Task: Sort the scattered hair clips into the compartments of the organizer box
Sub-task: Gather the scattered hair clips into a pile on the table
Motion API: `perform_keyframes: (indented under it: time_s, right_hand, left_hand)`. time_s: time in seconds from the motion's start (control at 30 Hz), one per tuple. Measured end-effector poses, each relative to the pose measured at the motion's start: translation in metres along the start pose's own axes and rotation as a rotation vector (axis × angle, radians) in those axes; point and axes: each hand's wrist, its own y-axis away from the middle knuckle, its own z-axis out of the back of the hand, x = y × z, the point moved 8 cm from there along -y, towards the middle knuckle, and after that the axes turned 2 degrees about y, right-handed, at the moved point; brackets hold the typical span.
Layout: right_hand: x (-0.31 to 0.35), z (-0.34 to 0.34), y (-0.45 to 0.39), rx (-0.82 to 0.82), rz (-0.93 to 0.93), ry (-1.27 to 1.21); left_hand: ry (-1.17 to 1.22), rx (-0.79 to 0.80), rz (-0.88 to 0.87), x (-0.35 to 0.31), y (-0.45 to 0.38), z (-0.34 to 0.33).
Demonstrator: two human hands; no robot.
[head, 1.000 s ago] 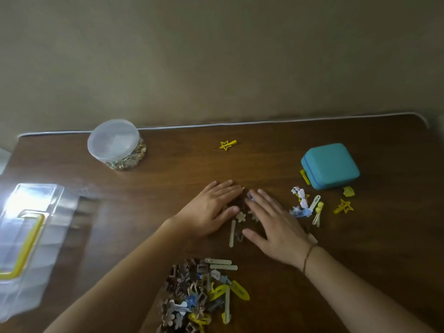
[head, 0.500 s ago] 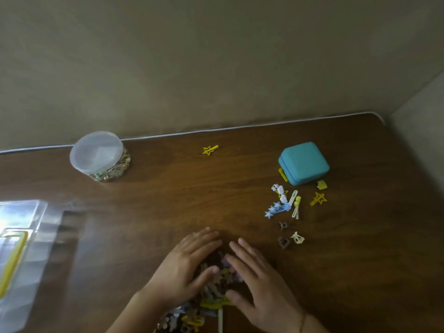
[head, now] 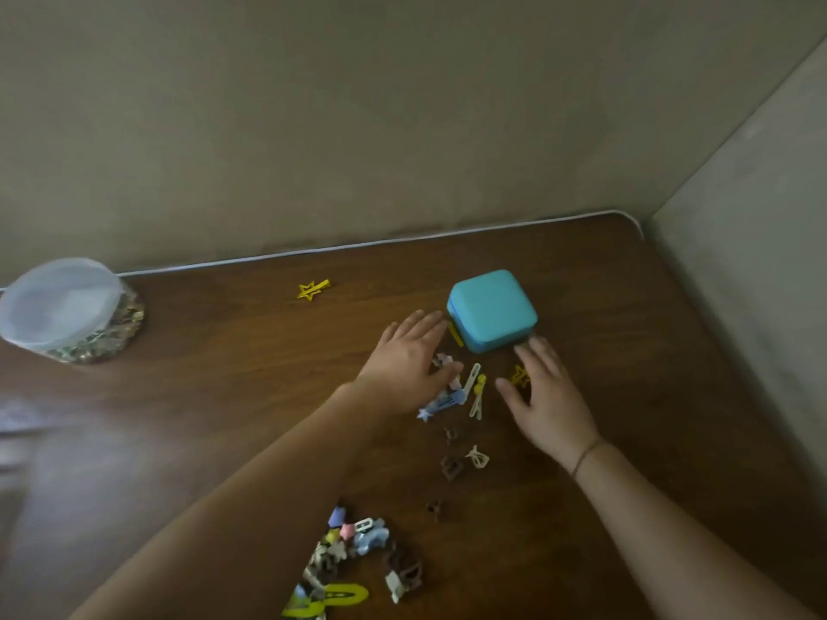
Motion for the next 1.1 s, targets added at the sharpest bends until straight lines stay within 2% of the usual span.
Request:
perform_keyframes:
  time_s: [0.13,0.27,0.37,0.57,0.8,0.97,1.1]
  right_hand:
    - [0.015,-0.02,0.022,-0.003,0.096,-0.058]
    - [0.029,-0.028,0.04,-0.041,0.185,-0.176]
    - [0.034,-0.024,0.036,-0.084,0.187,-0.236]
    - [0.052,-0.034,0.031,-0.036,0.252,-0.167]
    - [0.089,-0.059,0.077,0.046,0.354,-0.213]
    - [0.123,-0.079,0.121,0.116,0.4,-0.342]
    - [0.15,-0.093,0.147,0.202,0.427,-0.36]
  left_hand:
    - [-0.029,0.04,-0.053,0.0,-0.009,-0.012]
    - [-0.05,-0.032,-0.159,-0.002,0.0,-0.013]
    - [-0.026,-0.068,-0.245,-0.003,0.009,-0.01]
    - [0.035,0.02,-0.37,-0.011,0.025,-0.023]
    - [0.132,0.03,-0.379,0.011,0.09,-0.017]
    - [0.016,0.074,-0.378,0.029,0.155,-0.025]
    - [0.027,0.074,-0.368,0.042,0.197,-0.025]
